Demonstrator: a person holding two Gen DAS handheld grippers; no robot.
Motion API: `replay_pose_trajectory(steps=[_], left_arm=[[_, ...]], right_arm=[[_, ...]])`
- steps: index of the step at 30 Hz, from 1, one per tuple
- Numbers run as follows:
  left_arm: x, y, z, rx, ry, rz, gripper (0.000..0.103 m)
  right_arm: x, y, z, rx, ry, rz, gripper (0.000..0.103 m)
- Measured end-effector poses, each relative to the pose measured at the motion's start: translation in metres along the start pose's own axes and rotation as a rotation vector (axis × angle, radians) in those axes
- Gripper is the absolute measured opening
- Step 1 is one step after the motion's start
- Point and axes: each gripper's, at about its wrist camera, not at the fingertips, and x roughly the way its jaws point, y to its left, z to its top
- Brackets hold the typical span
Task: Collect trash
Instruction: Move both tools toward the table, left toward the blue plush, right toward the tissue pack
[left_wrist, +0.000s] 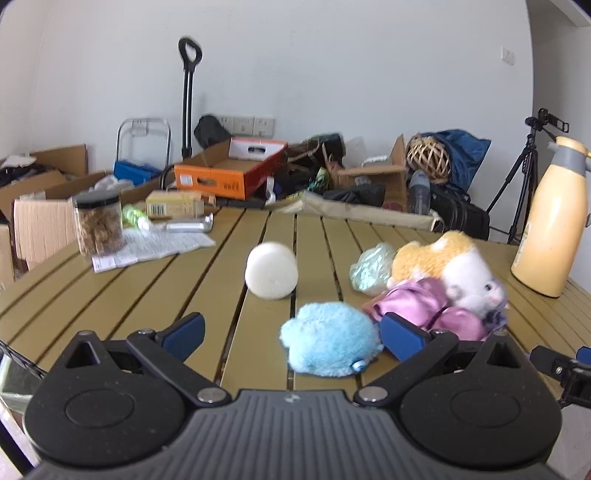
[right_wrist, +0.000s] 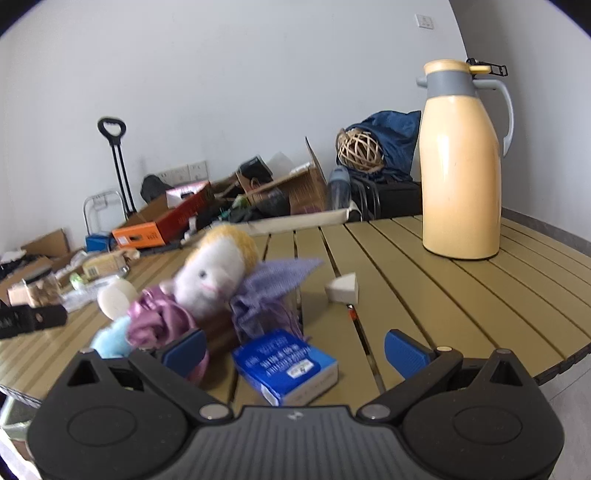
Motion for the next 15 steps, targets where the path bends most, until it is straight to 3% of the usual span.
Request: replay_pose_trajectory(steps=[15], left_arm=[[0.020,0.021,-0.012,-0.017,0.072,0.027,0.103]], right_arm=[[0.049,0.021,-0.022,-0.021,0.021,-0.046,0.101]])
